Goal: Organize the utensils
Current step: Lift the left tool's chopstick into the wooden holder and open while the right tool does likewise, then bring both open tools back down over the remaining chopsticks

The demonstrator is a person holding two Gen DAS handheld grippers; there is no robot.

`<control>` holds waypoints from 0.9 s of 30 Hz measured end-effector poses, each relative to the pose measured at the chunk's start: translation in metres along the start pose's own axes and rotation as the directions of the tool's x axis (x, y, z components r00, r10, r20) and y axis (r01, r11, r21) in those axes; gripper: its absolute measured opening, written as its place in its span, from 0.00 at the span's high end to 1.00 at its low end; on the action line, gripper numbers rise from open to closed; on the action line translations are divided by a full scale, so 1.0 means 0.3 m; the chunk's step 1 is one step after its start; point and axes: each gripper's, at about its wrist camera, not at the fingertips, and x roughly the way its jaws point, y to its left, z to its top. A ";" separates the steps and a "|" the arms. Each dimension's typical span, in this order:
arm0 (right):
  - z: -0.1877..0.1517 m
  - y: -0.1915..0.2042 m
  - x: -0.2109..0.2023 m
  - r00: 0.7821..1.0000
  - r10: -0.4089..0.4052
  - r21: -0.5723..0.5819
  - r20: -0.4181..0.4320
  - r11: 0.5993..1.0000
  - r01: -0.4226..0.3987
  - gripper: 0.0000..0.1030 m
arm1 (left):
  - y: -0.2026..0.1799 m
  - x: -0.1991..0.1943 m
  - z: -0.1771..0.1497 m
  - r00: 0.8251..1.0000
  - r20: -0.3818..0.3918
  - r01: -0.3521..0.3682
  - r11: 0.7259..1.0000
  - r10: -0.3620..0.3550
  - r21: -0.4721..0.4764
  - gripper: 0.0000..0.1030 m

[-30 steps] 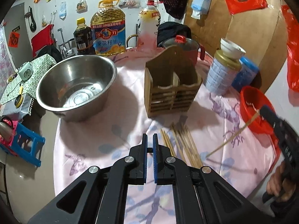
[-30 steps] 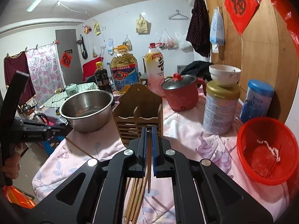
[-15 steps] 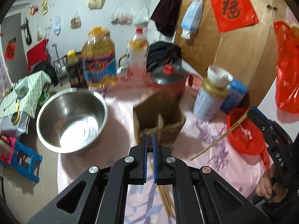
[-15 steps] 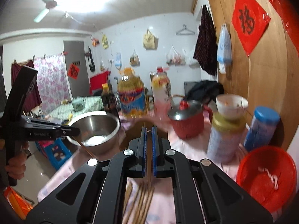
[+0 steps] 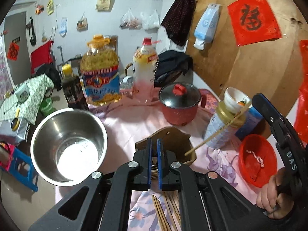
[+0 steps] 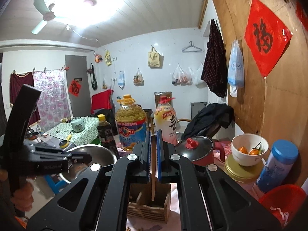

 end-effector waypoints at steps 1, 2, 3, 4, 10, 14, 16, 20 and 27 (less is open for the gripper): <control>-0.029 0.000 0.037 1.000 -0.008 0.003 -0.027 1.000 0.008 0.94 | 0.004 0.025 -0.005 1.000 -0.011 -0.004 1.000 0.004 -0.007 0.95; -0.046 -0.002 0.067 0.998 -0.007 0.002 -0.056 1.000 0.008 0.93 | 0.013 0.047 -0.014 1.000 -0.022 -0.008 1.000 0.008 -0.013 0.94; -0.062 -0.004 0.094 0.996 -0.005 0.004 -0.090 1.000 0.005 0.90 | 0.019 0.065 -0.019 0.999 -0.033 -0.018 1.000 0.017 -0.025 0.92; -0.080 -0.009 0.106 0.993 -0.011 0.020 -0.121 1.000 0.014 0.89 | 0.029 0.069 -0.023 0.999 -0.044 -0.022 0.999 0.020 -0.046 0.88; -0.069 -0.016 0.005 0.998 0.007 0.047 -0.060 0.999 -0.004 0.82 | 0.079 0.001 -0.050 0.998 0.000 -0.067 0.995 0.067 -0.070 0.56; -0.120 -0.017 -0.035 0.996 -0.006 0.067 -0.086 0.998 0.012 0.81 | 0.108 -0.004 -0.094 0.996 -0.012 -0.085 0.991 0.084 -0.106 0.50; -0.153 -0.020 -0.044 0.993 -0.015 0.083 -0.114 0.996 0.025 0.81 | 0.122 0.008 -0.127 0.996 -0.030 -0.084 0.989 0.081 -0.124 0.50; -0.216 -0.025 -0.087 0.988 -0.034 0.107 -0.154 0.993 0.051 0.80 | 0.159 0.015 -0.211 0.995 -0.068 -0.090 0.982 0.079 -0.164 0.49; -0.258 -0.005 -0.148 0.982 -0.041 0.122 -0.182 0.990 0.064 0.74 | 0.199 0.009 -0.322 0.988 -0.101 -0.131 0.972 0.113 -0.196 0.44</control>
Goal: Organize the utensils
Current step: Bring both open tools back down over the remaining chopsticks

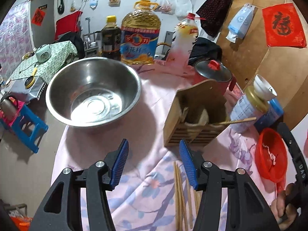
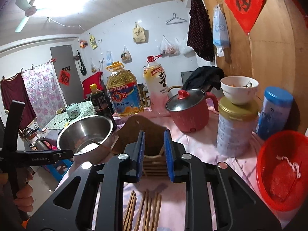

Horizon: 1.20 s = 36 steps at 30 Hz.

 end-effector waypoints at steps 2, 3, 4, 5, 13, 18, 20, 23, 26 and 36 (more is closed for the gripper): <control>-0.025 0.013 -0.015 1.000 -0.002 -0.009 -0.012 1.000 0.001 0.72 | 0.015 -0.003 -0.032 1.000 0.008 -0.023 1.000 0.023 0.002 0.40; -0.037 0.018 -0.020 1.000 -0.003 -0.014 -0.016 1.000 0.003 0.71 | 0.021 -0.001 -0.047 0.999 0.011 -0.033 0.999 0.033 0.005 0.39; -0.054 0.025 -0.026 1.000 -0.006 -0.023 -0.026 1.000 0.005 0.70 | 0.021 0.005 -0.062 0.999 0.009 -0.048 0.999 0.048 0.015 0.37; -0.073 0.028 -0.030 0.999 -0.011 -0.031 -0.035 0.999 0.010 0.68 | 0.027 0.011 -0.081 0.998 0.005 -0.059 0.998 0.059 0.024 0.37; -0.252 0.018 -0.035 0.984 -0.036 -0.050 -0.174 0.998 0.028 0.66 | 0.053 0.115 -0.258 0.991 -0.118 -0.061 0.995 0.069 0.073 0.36; -0.351 -0.003 -0.041 0.967 -0.051 -0.047 -0.252 0.998 0.040 0.66 | 0.069 0.159 -0.379 0.979 -0.187 -0.059 0.992 0.080 0.115 0.36; -0.376 -0.007 -0.041 0.960 -0.053 -0.049 -0.275 0.998 0.041 0.66 | 0.069 0.169 -0.420 0.975 -0.208 -0.048 0.991 0.074 0.127 0.36; -0.402 -0.013 -0.043 0.954 -0.057 -0.053 -0.295 0.998 0.043 0.66 | 0.057 0.179 -0.462 0.971 -0.230 -0.033 0.988 0.067 0.151 0.36; -0.425 -0.025 -0.041 0.947 -0.069 -0.058 -0.314 0.997 0.053 0.64 | 0.059 0.175 -0.490 0.970 -0.241 -0.007 0.988 0.045 0.154 0.36; -0.538 -0.092 -0.056 0.913 -0.140 -0.105 -0.384 0.989 0.108 0.61 | 0.048 0.184 -0.557 0.961 -0.275 0.022 0.986 0.024 0.164 0.31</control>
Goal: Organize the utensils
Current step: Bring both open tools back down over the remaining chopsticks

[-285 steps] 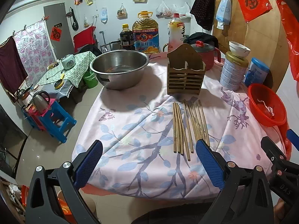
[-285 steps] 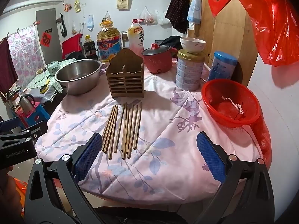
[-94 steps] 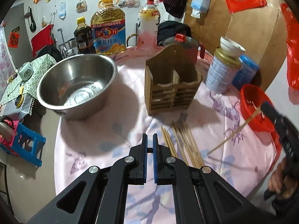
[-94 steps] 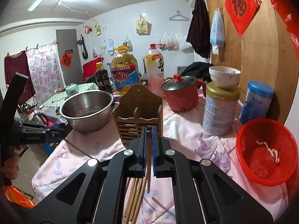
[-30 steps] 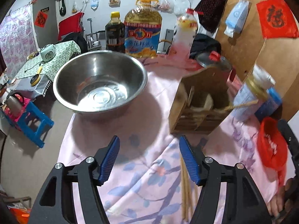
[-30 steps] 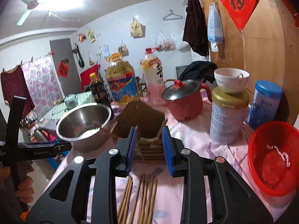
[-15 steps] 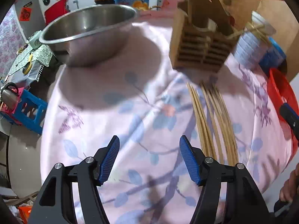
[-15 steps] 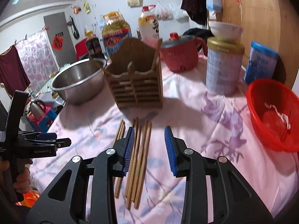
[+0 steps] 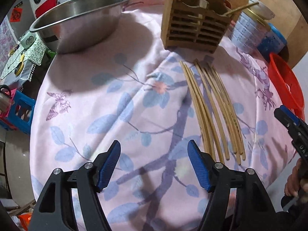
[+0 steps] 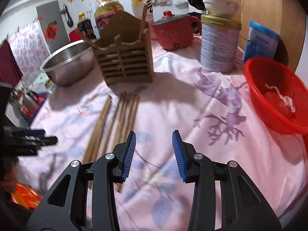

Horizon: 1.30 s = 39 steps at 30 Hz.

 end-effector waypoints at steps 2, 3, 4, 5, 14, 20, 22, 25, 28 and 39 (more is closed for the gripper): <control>-0.027 0.003 0.003 1.000 -0.002 -0.010 -0.021 1.000 0.002 0.61 | -0.015 0.010 -0.012 1.000 -0.008 0.008 1.000 -0.007 0.016 0.31; -0.039 0.004 0.005 0.999 0.000 -0.011 -0.032 1.000 0.000 0.61 | -0.024 0.016 -0.019 1.000 -0.013 0.014 1.000 -0.013 0.026 0.31; -0.053 0.007 0.008 0.999 0.003 -0.016 -0.043 1.000 -0.003 0.61 | -0.032 0.021 -0.026 1.000 -0.019 0.020 0.999 -0.019 0.035 0.31; -0.062 0.011 0.008 0.999 0.003 -0.024 -0.050 1.000 -0.004 0.61 | -0.045 0.028 -0.035 0.999 -0.026 0.027 0.998 -0.025 0.049 0.31; -0.156 0.049 0.004 0.995 0.011 -0.097 -0.101 0.995 -0.021 0.60 | -0.139 0.103 -0.078 0.994 -0.065 0.089 0.991 -0.083 0.103 0.31; -0.169 0.047 -0.004 0.994 0.011 -0.107 -0.107 0.994 -0.023 0.60 | -0.174 0.123 -0.070 0.996 -0.051 0.078 0.988 -0.071 0.137 0.26; -0.169 0.044 -0.005 0.994 0.012 -0.104 -0.107 0.994 -0.024 0.60 | -0.174 0.130 -0.060 0.997 -0.048 0.067 0.988 -0.061 0.141 0.26; -0.166 0.043 -0.004 0.994 0.015 -0.100 -0.104 0.995 -0.026 0.59 | -0.148 0.126 -0.043 0.996 -0.044 0.077 0.991 -0.073 0.108 0.26; -0.164 0.043 0.002 0.994 0.019 -0.095 -0.106 0.995 -0.029 0.58 | -0.126 0.124 -0.032 0.997 -0.039 0.069 0.994 -0.066 0.084 0.26; -0.159 0.042 -0.001 0.994 0.013 -0.094 -0.105 0.995 -0.022 0.58 | -0.157 0.153 -0.038 1.000 -0.028 0.010 0.991 -0.006 0.136 0.21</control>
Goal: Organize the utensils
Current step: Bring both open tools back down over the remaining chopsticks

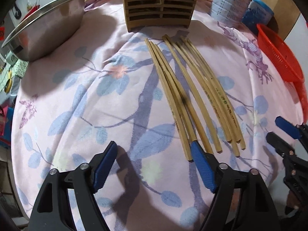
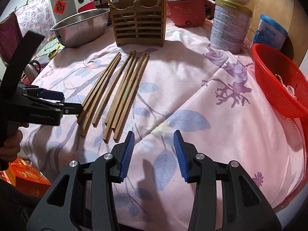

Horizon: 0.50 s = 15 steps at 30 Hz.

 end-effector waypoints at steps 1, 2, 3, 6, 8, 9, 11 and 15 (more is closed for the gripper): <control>0.002 -0.001 0.000 1.000 0.000 0.004 0.001 1.000 0.000 0.58 | 0.003 0.003 0.001 1.000 0.001 -0.018 1.000 0.018 0.001 0.19; 0.003 -0.002 0.001 1.000 0.002 0.008 0.003 1.000 -0.002 0.58 | 0.010 0.005 0.003 0.999 0.003 -0.034 0.999 0.034 -0.002 0.16; 0.006 -0.002 0.001 1.000 0.003 0.012 0.004 1.000 -0.003 0.58 | 0.018 0.004 0.005 0.999 0.007 -0.051 0.999 0.051 -0.007 0.16; 0.019 0.004 0.004 1.000 0.016 0.025 0.022 1.000 -0.017 0.58 | 0.092 -0.010 -0.007 0.993 0.003 -0.116 0.992 0.116 -0.043 0.16; 0.025 0.017 0.015 0.999 0.033 0.029 0.028 0.999 -0.034 0.58 | 0.155 -0.022 -0.026 0.991 -0.015 -0.132 0.988 0.131 -0.080 0.16; 0.027 0.028 0.021 0.999 0.046 0.026 0.029 0.999 -0.047 0.58 | 0.174 -0.026 -0.033 0.991 -0.020 -0.132 0.987 0.131 -0.089 0.16; 0.028 0.048 0.029 0.997 0.067 0.016 0.030 0.998 -0.067 0.58 | 0.201 -0.036 -0.050 0.991 -0.027 -0.132 0.986 0.130 -0.106 0.16; 0.018 0.084 0.041 0.994 0.102 0.001 0.025 0.995 -0.102 0.58 | 0.183 -0.032 -0.064 0.991 -0.038 -0.132 0.986 0.129 -0.099 0.16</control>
